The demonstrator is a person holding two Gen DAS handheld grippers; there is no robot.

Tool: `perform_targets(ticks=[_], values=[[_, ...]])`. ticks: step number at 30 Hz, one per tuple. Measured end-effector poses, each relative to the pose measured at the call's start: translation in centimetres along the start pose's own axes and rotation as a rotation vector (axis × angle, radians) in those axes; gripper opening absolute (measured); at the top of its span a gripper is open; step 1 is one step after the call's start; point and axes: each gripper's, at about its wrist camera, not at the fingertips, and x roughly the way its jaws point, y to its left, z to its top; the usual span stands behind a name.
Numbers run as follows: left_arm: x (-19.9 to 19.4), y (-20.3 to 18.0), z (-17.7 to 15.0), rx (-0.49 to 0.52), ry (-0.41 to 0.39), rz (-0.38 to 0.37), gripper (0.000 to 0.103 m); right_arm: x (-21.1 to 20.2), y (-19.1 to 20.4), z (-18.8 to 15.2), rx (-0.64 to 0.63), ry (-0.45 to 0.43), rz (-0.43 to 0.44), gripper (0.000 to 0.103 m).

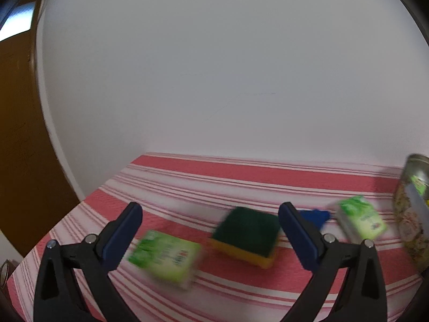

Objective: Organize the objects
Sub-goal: 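Move both grippers back toward the remaining items beside the tin, then grasp the green tea-leaf tissue pack with the right gripper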

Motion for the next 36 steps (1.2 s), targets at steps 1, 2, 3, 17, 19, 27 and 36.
perform_targets(ticks=[1, 2, 3, 17, 19, 27, 36], values=[[0.3, 1.0, 0.2, -0.019, 0.004, 0.012, 0.102, 0.5, 1.1, -0.1, -0.004, 0.026, 0.027, 0.092], [0.7, 1.9, 0.3, -0.038, 0.007, 0.021, 0.102, 0.9, 1.9, -0.2, -0.009, 0.046, 0.049, 0.092], [1.0, 3.1, 0.5, -0.067, 0.01, 0.034, 0.102, 1.4, 3.2, -0.4, -0.023, 0.07, 0.077, 0.092], [3.3, 11.2, 1.2, -0.212, 0.013, 0.175, 0.102, 11.4, 11.5, -1.5, -0.169, 0.373, 0.139, 0.091], [3.6, 11.9, 1.2, -0.23, 0.02, 0.174, 0.102, 13.2, 11.8, -1.7, -0.17, 0.427, 0.133, 0.086], [4.5, 12.9, 1.2, -0.231, 0.066, 0.101, 0.102, 18.6, 12.6, -3.2, -0.188, 0.586, 0.04, 0.086], [5.2, 9.3, 0.5, -0.046, 0.137, 0.026, 0.102, 21.6, 13.1, -4.2, -0.23, 0.73, 0.031, 0.085]])
